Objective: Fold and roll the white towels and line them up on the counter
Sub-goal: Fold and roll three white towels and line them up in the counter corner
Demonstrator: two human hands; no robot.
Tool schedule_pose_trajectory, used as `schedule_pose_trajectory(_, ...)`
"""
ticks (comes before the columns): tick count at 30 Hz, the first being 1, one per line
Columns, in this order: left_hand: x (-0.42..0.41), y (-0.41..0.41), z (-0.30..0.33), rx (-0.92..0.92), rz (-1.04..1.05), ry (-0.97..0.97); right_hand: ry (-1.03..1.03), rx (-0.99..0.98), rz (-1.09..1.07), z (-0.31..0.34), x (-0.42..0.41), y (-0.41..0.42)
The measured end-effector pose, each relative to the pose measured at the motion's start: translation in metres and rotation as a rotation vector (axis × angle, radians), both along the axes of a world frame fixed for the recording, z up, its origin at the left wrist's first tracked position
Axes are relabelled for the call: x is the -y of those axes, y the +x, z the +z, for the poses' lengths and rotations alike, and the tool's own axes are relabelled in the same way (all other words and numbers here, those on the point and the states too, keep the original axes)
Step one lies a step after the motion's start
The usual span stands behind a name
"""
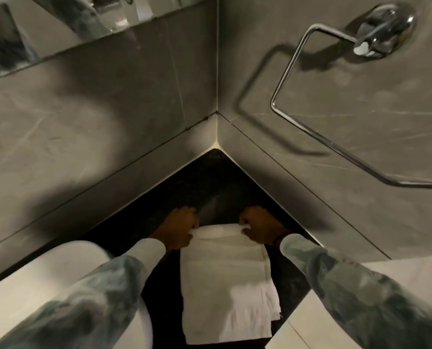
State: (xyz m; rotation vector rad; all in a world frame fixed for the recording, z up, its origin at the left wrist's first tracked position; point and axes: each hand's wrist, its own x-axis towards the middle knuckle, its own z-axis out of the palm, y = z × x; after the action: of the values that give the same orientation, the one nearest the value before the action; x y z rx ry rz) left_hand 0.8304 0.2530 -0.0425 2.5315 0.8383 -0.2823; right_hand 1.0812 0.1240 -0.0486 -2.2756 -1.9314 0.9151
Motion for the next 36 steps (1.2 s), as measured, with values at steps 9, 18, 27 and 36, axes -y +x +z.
schedule_pose_trajectory(9, 0.046, -0.01, -0.002, 0.07, -0.219, 0.293, 0.273, 0.199, 0.294, -0.004, 0.046, -0.031)
schedule_pose_trajectory(18, 0.047, -0.013, 0.018, -0.045, -0.021, -0.008, -0.012, -0.148, -0.211, 0.024, 0.024, -0.023)
schedule_pose_trajectory(27, 0.051, 0.001, 0.018, -0.046, 0.192, -0.105, 0.1, 0.115, 0.138, 0.01, 0.049, -0.051)
schedule_pose_trajectory(36, 0.109, -0.011, 0.007, -0.008, 0.264, 0.014, -0.051, -0.064, -0.139, 0.033, 0.05, -0.051)
